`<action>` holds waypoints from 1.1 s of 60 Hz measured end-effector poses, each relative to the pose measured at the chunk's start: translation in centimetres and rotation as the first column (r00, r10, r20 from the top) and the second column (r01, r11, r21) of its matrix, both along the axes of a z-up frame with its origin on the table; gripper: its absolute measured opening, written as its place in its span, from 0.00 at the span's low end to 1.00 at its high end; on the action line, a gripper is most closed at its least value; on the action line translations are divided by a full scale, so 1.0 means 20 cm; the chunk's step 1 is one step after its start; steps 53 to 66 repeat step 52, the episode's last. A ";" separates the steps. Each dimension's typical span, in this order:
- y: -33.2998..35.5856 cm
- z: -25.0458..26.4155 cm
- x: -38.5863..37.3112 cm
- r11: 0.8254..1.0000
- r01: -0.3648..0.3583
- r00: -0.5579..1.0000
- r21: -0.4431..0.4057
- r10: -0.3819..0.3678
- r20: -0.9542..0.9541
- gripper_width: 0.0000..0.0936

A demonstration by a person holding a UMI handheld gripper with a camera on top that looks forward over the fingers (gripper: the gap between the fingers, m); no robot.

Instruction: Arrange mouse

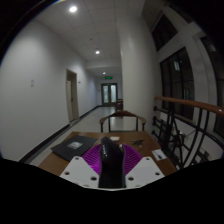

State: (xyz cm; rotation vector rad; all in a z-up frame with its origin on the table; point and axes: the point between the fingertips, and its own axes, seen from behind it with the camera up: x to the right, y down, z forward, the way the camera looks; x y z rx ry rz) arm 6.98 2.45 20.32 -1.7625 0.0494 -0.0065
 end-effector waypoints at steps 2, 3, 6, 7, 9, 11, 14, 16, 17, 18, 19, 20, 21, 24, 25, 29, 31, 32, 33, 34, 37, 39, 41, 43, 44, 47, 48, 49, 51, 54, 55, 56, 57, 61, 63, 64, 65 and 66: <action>0.02 -0.05 -0.11 1.000 -0.015 1.000 -0.012 0.015 0.012 0.27; 0.03 -0.09 -0.15 1.000 -0.020 1.000 -0.023 0.020 0.020 0.27; 0.06 -0.28 -0.27 0.996 -0.031 0.999 -0.083 0.034 0.042 0.27; 0.06 -0.35 -0.31 0.993 -0.037 0.998 -0.109 0.042 0.043 0.27; 0.08 -0.47 -0.38 0.986 -0.055 0.997 -0.159 0.062 0.039 0.27; 0.08 -0.59 -0.43 0.976 -0.076 0.996 -0.206 0.083 0.029 0.27; 0.08 -0.73 -0.49 0.961 -0.098 0.995 -0.259 0.103 0.005 0.27; 0.06 -0.84 -0.49 0.956 -0.096 0.995 -0.278 0.103 0.011 0.27; 0.06 -0.86 -0.49 0.953 -0.090 0.995 -0.289 0.100 0.019 0.27; 0.06 -0.89 -0.48 0.951 -0.082 0.995 -0.299 0.095 0.028 0.27; 0.06 -0.91 -0.46 0.948 -0.073 0.995 -0.309 0.088 0.035 0.27; 0.06 -0.93 -0.45 0.946 -0.066 0.996 -0.318 0.083 0.040 0.27; 0.06 -0.96 -0.44 0.943 -0.061 0.996 -0.328 0.080 0.044 0.28; 0.05 -1.00 -0.43 0.936 -0.074 0.994 -0.344 0.097 0.051 0.33; 0.05 -1.00 -0.44 0.939 -0.082 0.993 -0.334 0.105 0.051 0.35; 0.06 -1.02 -0.44 0.927 -0.104 0.990 -0.361 0.130 0.048 0.45; 0.03 -1.03 -0.44 0.915 -0.123 0.987 -0.383 0.153 0.048 0.53; 0.01 -1.04 -0.45 0.908 -0.133 0.985 -0.397 0.165 0.048 0.58; -0.01 -1.04 -0.45 0.901 -0.143 0.983 -0.409 0.178 0.047 0.63; -0.03 -1.04 -0.45 0.895 -0.154 0.981 -0.419 0.190 0.045 0.68; -0.10 -1.02 -0.44 0.885 -0.176 0.976 -0.431 0.213 0.038 0.84; -0.16 -1.00 -0.43 0.878 -0.194 0.973 -0.437 0.230 0.029 0.92; -0.22 -0.98 -0.42 0.873 -0.210 0.970 -0.440 0.243 0.020 0.91; -0.28 -0.95 -0.40 0.870 -0.220 0.968 -0.441 0.250 0.010 0.91; -0.31 -0.94 -0.39 0.869 -0.224 0.968 -0.441 0.252 0.005 0.91; -0.41 -0.91 -0.34 0.868 -0.230 0.968 -0.440 0.252 -0.009 0.91; -0.44 -0.90 -0.32 0.868 -0.231 0.968 -0.439 0.252 -0.012 0.90; -0.48 -0.89 -0.30 0.869 -0.230 0.968 -0.439 0.250 -0.013 0.91; -0.53 -0.87 -0.25 0.871 -0.222 0.971 -0.439 0.241 -0.013 0.91; -0.56 -0.86 -0.22 0.872 -0.216 0.972 -0.439 0.234 -0.013 0.91; -0.56 -0.86 -0.22 0.872 -0.216 0.972 -0.439 0.234 -0.013 0.91; -0.56 -0.86 -0.22 0.872 -0.216 0.972 -0.439 0.234 -0.013 0.91; -0.56 -0.86 -0.22 0.872 -0.216 0.972 -0.439 0.234 -0.013 0.91; -0.56 -0.86 -0.22 0.872 -0.216 0.972 -0.439 0.234 -0.013 0.91; -0.56 -0.86 -0.22 0.872 -0.216 0.972 -0.439 0.234 -0.013 0.91; -0.56 -0.86 -0.22 0.872 -0.216 0.972 -0.439 0.234 -0.013 0.91; -0.56 -0.86 -0.22 0.872 -0.216 0.972 -0.439 0.234 -0.013 0.91; -0.56 -0.86 -0.22 0.872 -0.216 0.972 -0.439 0.234 -0.013 0.91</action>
